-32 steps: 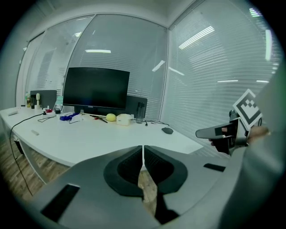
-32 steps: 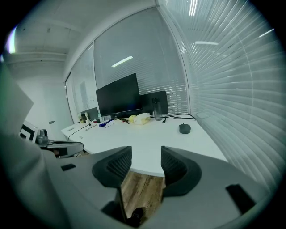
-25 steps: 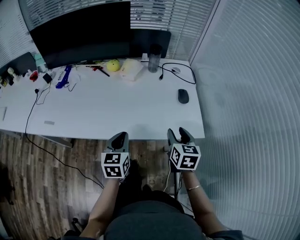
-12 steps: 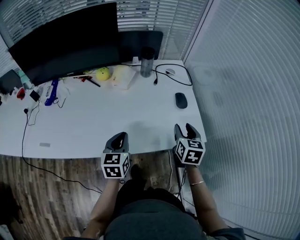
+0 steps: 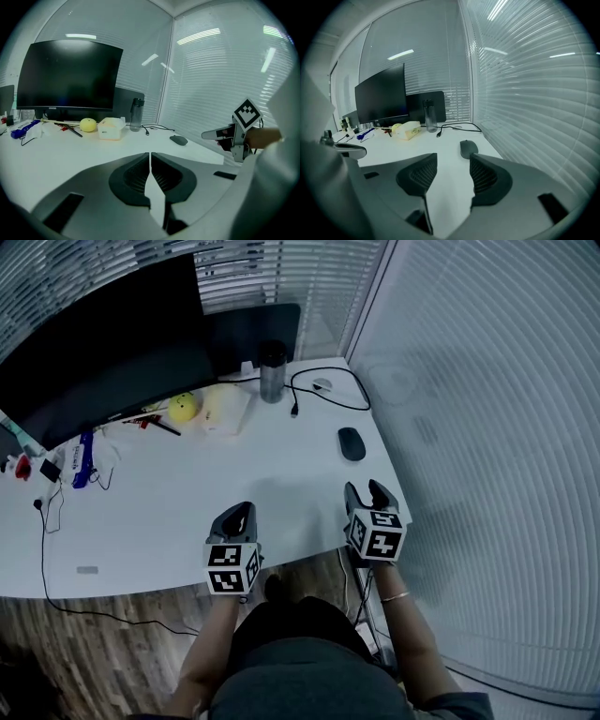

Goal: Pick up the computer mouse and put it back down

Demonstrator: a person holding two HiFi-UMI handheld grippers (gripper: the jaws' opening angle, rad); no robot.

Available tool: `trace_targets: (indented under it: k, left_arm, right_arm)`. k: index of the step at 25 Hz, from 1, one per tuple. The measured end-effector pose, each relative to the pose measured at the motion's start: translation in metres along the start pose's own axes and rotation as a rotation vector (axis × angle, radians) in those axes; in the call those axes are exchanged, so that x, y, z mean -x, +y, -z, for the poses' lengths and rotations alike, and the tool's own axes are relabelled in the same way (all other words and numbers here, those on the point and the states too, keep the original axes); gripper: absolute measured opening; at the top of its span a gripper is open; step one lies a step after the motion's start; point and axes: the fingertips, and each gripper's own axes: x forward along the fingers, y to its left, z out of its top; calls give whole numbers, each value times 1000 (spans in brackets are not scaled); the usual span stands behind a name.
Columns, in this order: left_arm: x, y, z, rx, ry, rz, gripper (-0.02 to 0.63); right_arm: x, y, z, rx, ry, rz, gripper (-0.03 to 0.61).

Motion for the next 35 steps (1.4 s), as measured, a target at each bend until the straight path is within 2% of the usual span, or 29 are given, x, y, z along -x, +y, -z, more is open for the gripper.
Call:
trace_targets:
  k: [16,23,35]
  left_arm:
    - [-48,-10,-20,-34,33,91,31]
    - [-78,-16,-26,-33,65,122,31]
    - [-123,-3,-26,-3,100,96,31]
  right_arm:
    - [-37,-16,-11,0,29,68,249]
    - [-70,-22,-23,14,67,45,270]
    - [-132,-38,-20,70,148,12,299]
